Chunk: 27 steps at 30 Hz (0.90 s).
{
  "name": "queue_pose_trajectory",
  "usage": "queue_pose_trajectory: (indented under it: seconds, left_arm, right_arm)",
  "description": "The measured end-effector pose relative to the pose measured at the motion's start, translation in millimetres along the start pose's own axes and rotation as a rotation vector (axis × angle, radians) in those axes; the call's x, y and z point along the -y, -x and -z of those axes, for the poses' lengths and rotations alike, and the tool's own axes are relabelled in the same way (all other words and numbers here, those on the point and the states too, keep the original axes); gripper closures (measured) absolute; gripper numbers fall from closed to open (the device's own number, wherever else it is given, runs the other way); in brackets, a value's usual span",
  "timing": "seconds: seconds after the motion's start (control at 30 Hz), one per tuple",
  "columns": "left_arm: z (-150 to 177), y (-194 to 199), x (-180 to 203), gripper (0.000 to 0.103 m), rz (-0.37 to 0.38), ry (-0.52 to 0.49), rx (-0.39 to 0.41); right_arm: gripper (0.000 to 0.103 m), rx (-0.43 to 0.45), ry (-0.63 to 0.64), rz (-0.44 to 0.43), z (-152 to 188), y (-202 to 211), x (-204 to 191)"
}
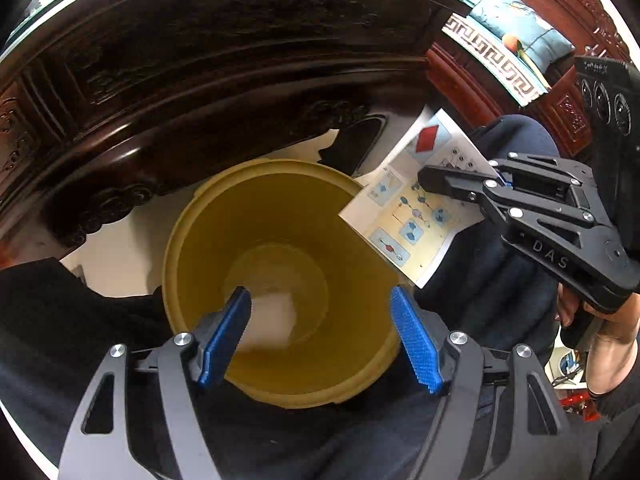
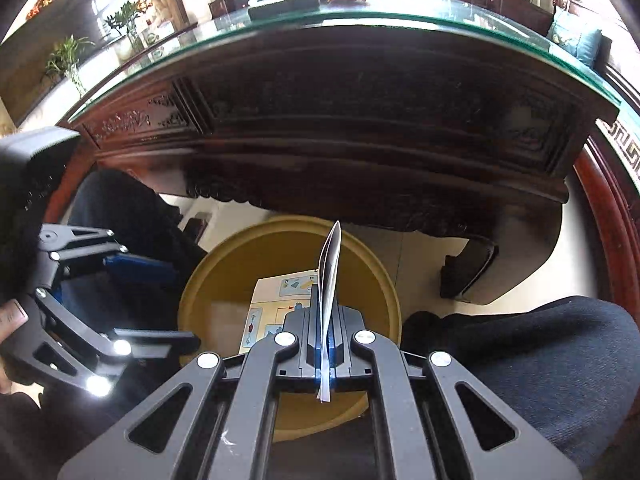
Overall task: Collect trash
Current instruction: 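Open both tools to drop the foam block and leaflet into the bin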
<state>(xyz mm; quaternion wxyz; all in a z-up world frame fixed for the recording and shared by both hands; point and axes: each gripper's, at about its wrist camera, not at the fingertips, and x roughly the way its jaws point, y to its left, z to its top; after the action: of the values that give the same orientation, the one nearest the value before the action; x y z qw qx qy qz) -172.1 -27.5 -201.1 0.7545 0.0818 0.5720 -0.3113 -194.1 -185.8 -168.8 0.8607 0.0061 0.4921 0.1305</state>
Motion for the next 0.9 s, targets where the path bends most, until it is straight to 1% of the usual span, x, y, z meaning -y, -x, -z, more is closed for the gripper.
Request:
queue_pose_trajectory:
  seconds: [0.3,0.37,0.4,0.43,0.47,0.5,0.6,0.9]
  left_arm:
    - [-6,5,-12,0.031,-0.047,0.031,0.021]
    - [-6,8,-16,0.031,-0.053,0.038,0.028]
    - [-6,8,-18,0.030,-0.057,0.045,0.032]
    - [-5,9,-19,0.028,-0.059,0.051,0.034]
    - [-5,9,-21,0.024,-0.063,0.058,0.040]
    - [-5,10,-22,0.024,-0.065,0.063,0.045]
    - [-5,11,-25,0.024,-0.066,0.072,0.050]
    - [-9,16,-31,0.024,-0.085,0.077,0.075]
  right_arm:
    - [0.100,-0.030,0.025,-0.011,-5,-8,-7]
    - [0.099,-0.035,0.026,-0.011,-6,-9,-8]
    - [0.092,-0.039,0.026,-0.017,-6,-10,-8]
    - [0.074,-0.043,0.032,-0.019,-7,-10,-10]
    - [0.066,-0.036,0.041,-0.011,-7,-9,-12]
    - [0.058,-0.021,0.052,0.003,-7,-7,-15]
    - [0.058,-0.008,0.072,0.005,-9,-4,-18]
    - [0.058,0.000,0.047,-0.013,-14,-2,-15]
